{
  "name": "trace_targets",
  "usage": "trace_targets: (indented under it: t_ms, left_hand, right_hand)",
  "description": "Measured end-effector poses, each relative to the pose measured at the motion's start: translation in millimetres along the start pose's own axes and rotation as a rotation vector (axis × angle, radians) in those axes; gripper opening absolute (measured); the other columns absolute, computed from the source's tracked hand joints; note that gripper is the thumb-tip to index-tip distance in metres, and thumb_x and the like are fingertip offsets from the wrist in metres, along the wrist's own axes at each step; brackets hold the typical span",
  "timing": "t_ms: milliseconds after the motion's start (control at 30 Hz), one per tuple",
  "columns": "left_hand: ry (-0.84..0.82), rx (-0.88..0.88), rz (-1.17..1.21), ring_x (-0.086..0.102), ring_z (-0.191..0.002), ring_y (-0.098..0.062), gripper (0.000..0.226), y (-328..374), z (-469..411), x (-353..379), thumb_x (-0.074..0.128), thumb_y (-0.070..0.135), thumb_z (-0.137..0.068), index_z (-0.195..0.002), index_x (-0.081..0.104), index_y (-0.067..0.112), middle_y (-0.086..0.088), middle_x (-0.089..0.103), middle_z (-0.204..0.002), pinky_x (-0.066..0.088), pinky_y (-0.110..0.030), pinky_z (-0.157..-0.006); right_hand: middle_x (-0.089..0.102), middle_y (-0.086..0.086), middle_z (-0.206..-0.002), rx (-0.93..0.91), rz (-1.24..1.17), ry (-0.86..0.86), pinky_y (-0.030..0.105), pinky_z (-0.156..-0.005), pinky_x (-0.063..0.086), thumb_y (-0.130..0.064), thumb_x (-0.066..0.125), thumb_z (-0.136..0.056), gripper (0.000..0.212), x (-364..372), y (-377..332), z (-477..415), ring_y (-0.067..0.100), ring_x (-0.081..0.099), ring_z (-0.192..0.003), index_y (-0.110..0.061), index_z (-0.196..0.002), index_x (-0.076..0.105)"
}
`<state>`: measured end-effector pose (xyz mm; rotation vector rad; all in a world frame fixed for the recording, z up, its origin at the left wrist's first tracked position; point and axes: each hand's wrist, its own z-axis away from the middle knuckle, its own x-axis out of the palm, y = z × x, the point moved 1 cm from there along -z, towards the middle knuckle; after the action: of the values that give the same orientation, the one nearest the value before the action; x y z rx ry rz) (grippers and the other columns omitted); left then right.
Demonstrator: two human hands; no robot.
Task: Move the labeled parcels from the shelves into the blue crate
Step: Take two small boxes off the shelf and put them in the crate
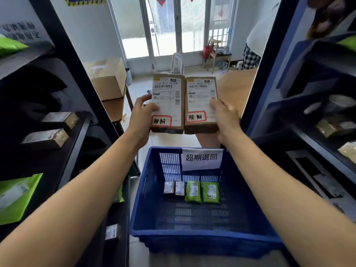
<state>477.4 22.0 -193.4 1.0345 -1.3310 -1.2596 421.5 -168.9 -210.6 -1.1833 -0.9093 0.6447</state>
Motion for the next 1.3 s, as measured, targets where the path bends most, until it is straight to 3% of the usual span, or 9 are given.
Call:
trace_targets:
  t_ms: [267, 433, 500, 667, 867, 1000, 1100, 1167, 1300]
  left_hand:
    - [0.075, -0.148, 0.03, 0.067, -0.085, -0.027, 0.037, -70.4, -65.1, -0.5, 0.045, 0.003, -0.088, -0.123, 0.045, 0.015, -0.011, 0.063, -0.111, 0.057, -0.03, -0.055]
    - [0.13, -0.276, 0.006, 0.065, -0.091, -0.032, 0.033, -142.7, -98.8, -10.5, 0.048, 0.002, -0.087, -0.115, 0.047, 0.018, -0.011, 0.064, -0.108, 0.054, -0.046, -0.08]
    - [0.143, -0.334, -0.033, 0.066, -0.087, -0.031, 0.033, -170.9, -110.5, -18.9, 0.049, 0.002, -0.086, -0.114, 0.048, 0.019, -0.009, 0.064, -0.103, 0.055, -0.046, -0.078]
    - [0.153, -0.425, -0.108, 0.067, -0.076, -0.022, 0.034, -243.9, -141.0, -44.8, 0.051, 0.002, -0.087, -0.117, 0.049, 0.017, -0.005, 0.064, -0.097, 0.059, -0.029, -0.057]
    - [0.148, -0.581, -0.136, 0.068, -0.08, -0.028, 0.043, -382.5, -169.6, -82.3, 0.054, 0.0, -0.085, -0.124, 0.047, 0.015, -0.013, 0.063, -0.109, 0.057, -0.038, -0.064]
    - [0.172, -0.659, -0.17, 0.066, -0.082, -0.029, 0.037, -493.9, -185.7, -108.2, 0.054, -0.004, -0.083, -0.115, 0.05, 0.015, -0.016, 0.061, -0.113, 0.056, -0.038, -0.064]
    - [0.157, -0.74, -0.206, 0.066, -0.088, -0.032, 0.04, -576.6, -192.7, -124.5, 0.056, -0.003, -0.083, -0.119, 0.049, 0.013, -0.017, 0.06, -0.118, 0.058, -0.043, -0.072]
    - [0.158, -0.773, -0.234, 0.066, -0.085, -0.029, 0.043, -624.7, -197.8, -132.8, 0.057, -0.003, -0.083, -0.123, 0.047, 0.011, -0.017, 0.058, -0.12, 0.058, -0.041, -0.07]
    - [0.157, -0.803, -0.264, 0.064, -0.072, -0.019, 0.045, -700.2, -209.8, -139.9, 0.056, -0.001, -0.085, -0.127, 0.047, 0.01, -0.01, 0.058, -0.113, 0.052, -0.027, -0.051]
  right_hand:
    - [0.071, 0.014, -0.11, 0.341, -0.005, -0.241, 0.05, -0.088, 0.055, -0.013, 0.058, -0.09, 0.044, -8.0, 64.3, -84.4, 0.03, 0.071, -0.097, -0.015, -0.132, 0.044]
    - [0.071, 0.004, -0.098, 0.566, 0.115, -0.305, 0.045, -0.065, 0.057, -0.019, 0.051, -0.096, 0.047, -17.8, 128.7, -125.2, 0.02, 0.071, -0.074, -0.027, -0.139, 0.033]
    - [0.071, 0.005, -0.098, 0.643, 0.137, -0.297, 0.043, -0.057, 0.056, -0.02, 0.052, -0.096, 0.061, -18.6, 158.6, -138.3, 0.02, 0.072, -0.071, -0.025, -0.146, 0.019]
    - [0.071, 0.006, -0.096, 0.765, 0.202, -0.301, 0.055, -0.072, 0.05, -0.02, 0.053, -0.095, 0.058, -15.0, 236.7, -169.8, 0.026, 0.068, -0.083, -0.022, -0.144, 0.024]
    - [0.067, 0.013, -0.116, 0.897, 0.246, -0.164, 0.058, -0.074, 0.053, -0.02, 0.055, -0.094, 0.059, -21.1, 374.2, -197.4, 0.03, 0.068, -0.096, -0.016, -0.144, 0.024]
    - [0.067, 0.009, -0.093, 0.948, 0.298, -0.062, 0.041, -0.057, 0.052, -0.017, 0.055, -0.095, 0.044, -39.3, 482.4, -210.9, 0.023, 0.066, -0.075, -0.013, -0.133, 0.032]
    - [0.064, 0.018, -0.117, 0.951, 0.306, -0.016, 0.036, -0.052, 0.05, -0.012, 0.054, -0.095, 0.05, -53.3, 562.9, -216.3, 0.021, 0.063, -0.071, -0.009, -0.138, 0.03]
    - [0.06, 0.021, -0.128, 0.934, 0.322, -0.014, 0.034, -0.057, 0.053, -0.009, 0.054, -0.095, 0.046, -60.0, 613.9, -222.9, 0.023, 0.065, -0.076, -0.002, -0.136, 0.035]
    - [0.06, 0.018, -0.126, 0.894, 0.375, 0.009, 0.047, -0.09, 0.052, -0.01, 0.059, -0.092, 0.039, -66.5, 700.8, -239.7, 0.036, 0.063, -0.109, -0.002, -0.126, 0.043]
